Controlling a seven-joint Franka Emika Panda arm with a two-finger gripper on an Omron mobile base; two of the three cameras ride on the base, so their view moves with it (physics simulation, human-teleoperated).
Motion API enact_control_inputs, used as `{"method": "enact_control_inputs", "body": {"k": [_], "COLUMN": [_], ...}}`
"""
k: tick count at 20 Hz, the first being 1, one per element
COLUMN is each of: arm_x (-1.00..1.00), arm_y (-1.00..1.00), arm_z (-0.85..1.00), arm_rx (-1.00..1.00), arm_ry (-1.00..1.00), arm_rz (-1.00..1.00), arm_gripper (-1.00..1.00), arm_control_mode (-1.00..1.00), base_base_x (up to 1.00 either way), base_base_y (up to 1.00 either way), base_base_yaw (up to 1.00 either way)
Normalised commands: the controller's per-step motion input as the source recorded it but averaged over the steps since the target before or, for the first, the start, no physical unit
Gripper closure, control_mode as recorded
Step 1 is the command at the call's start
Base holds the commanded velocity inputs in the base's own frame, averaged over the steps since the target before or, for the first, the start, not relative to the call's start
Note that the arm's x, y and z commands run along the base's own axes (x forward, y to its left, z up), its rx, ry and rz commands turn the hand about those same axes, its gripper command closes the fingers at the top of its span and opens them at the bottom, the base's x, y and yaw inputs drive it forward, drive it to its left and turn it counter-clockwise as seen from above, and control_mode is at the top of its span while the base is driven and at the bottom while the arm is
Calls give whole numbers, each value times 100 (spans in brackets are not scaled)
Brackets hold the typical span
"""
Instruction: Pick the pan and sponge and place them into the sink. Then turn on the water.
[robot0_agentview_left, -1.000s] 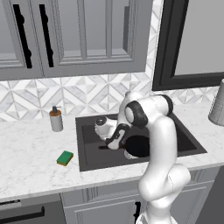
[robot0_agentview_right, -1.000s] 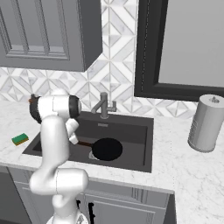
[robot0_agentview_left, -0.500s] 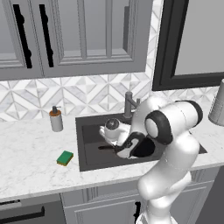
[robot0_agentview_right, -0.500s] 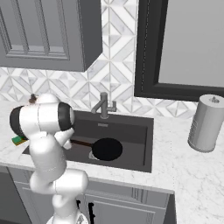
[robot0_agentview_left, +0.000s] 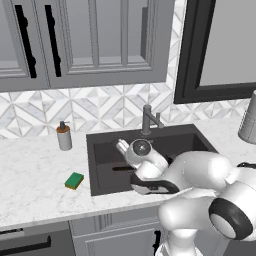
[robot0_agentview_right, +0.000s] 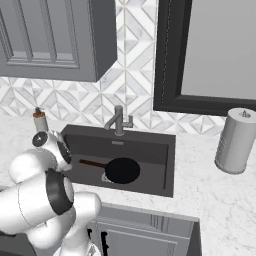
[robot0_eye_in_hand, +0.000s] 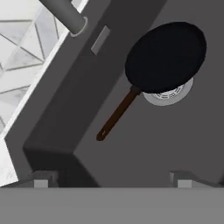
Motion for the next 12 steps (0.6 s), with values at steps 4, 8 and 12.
{"method": "enact_control_inputs", "body": {"k": [4,8,12], "arm_x": [-23,-55,-73], "arm_y": [0,0,1], "arm_z": [100,84,21], "arm_rx": [4,4,0], "arm_ry": [10,8,3], "arm_rz": [5,1,1], "arm_gripper": [-100,-100,-100], "arm_control_mode": [-100,-100,-100], "base_base_x": [0,0,0], "base_base_y": [0,0,0], "base_base_yaw": [0,0,0]}}
